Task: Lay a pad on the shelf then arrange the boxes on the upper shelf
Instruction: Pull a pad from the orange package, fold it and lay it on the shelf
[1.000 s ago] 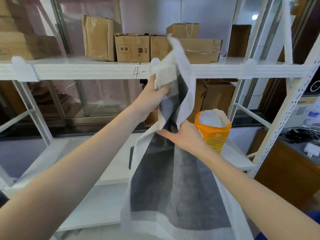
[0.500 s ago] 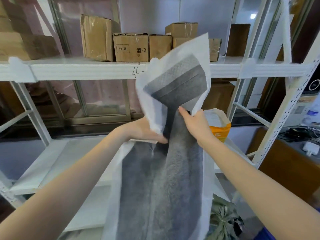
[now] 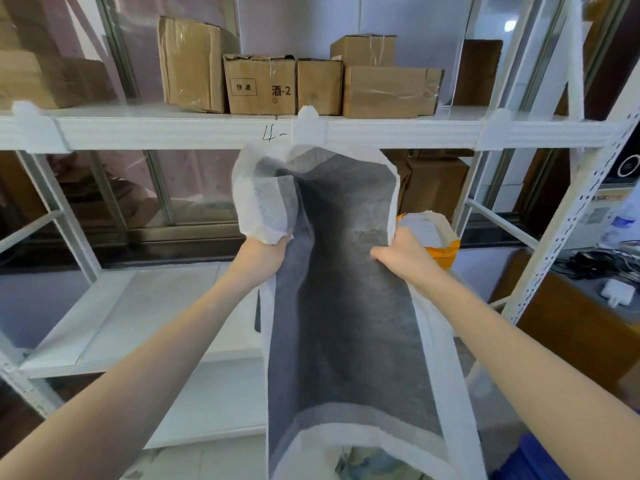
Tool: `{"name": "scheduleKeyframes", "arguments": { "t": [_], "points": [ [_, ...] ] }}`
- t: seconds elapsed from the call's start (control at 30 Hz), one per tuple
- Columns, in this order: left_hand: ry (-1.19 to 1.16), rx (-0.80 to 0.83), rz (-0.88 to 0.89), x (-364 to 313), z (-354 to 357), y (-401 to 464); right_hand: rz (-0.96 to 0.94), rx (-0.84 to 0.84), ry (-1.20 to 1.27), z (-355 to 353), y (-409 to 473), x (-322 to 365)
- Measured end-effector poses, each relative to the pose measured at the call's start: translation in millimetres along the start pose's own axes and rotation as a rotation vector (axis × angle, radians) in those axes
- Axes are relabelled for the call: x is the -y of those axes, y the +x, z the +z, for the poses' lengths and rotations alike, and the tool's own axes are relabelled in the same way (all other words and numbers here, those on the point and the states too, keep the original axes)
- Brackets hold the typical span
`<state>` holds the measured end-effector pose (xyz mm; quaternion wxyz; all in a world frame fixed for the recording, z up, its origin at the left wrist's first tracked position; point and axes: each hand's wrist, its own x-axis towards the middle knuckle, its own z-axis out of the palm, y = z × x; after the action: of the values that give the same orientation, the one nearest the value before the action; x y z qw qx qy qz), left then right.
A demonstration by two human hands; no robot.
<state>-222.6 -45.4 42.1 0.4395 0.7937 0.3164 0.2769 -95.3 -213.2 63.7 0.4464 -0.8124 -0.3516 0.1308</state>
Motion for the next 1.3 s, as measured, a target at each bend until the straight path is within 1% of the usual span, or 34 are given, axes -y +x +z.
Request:
{"name": "scheduleKeyframes", "arguments": {
  "t": [0.07, 0.13, 0.23, 0.3, 0.33, 0.37, 0.47, 0.5, 0.57, 0.63, 0.67, 0.73, 0.83, 0.93, 1.03, 1.1, 1.17, 1.23, 1.3],
  "points": [
    [-0.064, 0.005, 0.048, -2, 1, -1, -0.028, 0.007, -0.069, 3, 0, -3],
    [-0.166, 0.062, 0.008, -6, 2, -1, -0.045, -0.011, -0.124, 7, 0, -5],
    [-0.334, 0.299, -0.119, -13, 2, -3, -0.144, -0.002, -0.094, 15, -4, -3],
    [-0.366, 0.388, -0.116, -15, 2, -3, -0.193, -0.012, -0.082, 18, -5, -2],
    [-0.313, 0.378, -0.076, -18, 2, -4, -0.208, -0.024, -0.078, 18, -4, -2],
    [-0.209, 0.337, -0.016, -19, 2, -5, -0.22, -0.037, -0.078, 17, -4, -2],
    [0.232, 0.124, 0.188, -17, 0, -9, -0.242, -0.096, -0.154, 11, -1, -8],
    [0.314, 0.075, 0.226, -14, -1, -10, -0.254, -0.118, -0.201, 8, 0, -10],
    [0.403, -0.014, 0.273, -4, -2, -10, -0.274, -0.127, -0.336, 4, 2, -17],
    [0.478, -0.067, 0.289, 5, -2, -11, -0.273, -0.141, -0.417, 1, 4, -25],
    [0.491, -0.085, 0.282, 9, -1, -11, -0.252, -0.147, -0.426, -1, 5, -28],
    [0.426, -0.117, 0.257, 16, -3, -10, -0.186, -0.136, -0.386, -4, 7, -34],
    [0.31, -0.161, 0.188, 21, -12, -9, -0.108, -0.134, -0.162, -11, 8, -39],
    [0.267, -0.138, 0.13, 27, -25, -5, -0.092, -0.233, -0.061, -18, 5, -41],
    [0.268, -0.068, 0.126, 33, -34, 2, -0.175, -0.313, -0.155, -22, 4, -42],
    [0.227, -0.031, 0.148, 36, -38, 5, -0.235, -0.321, -0.251, -21, 6, -43],
    [0.209, 0.013, 0.126, 35, -38, 6, -0.248, -0.316, -0.276, -19, 11, -46],
    [0.264, 0.058, 0.132, 32, -35, 4, -0.23, -0.274, -0.271, -18, 17, -47],
    [0.359, 0.099, 0.193, 30, -32, 3, -0.218, -0.181, -0.298, -18, 19, -44]
  ]
}}
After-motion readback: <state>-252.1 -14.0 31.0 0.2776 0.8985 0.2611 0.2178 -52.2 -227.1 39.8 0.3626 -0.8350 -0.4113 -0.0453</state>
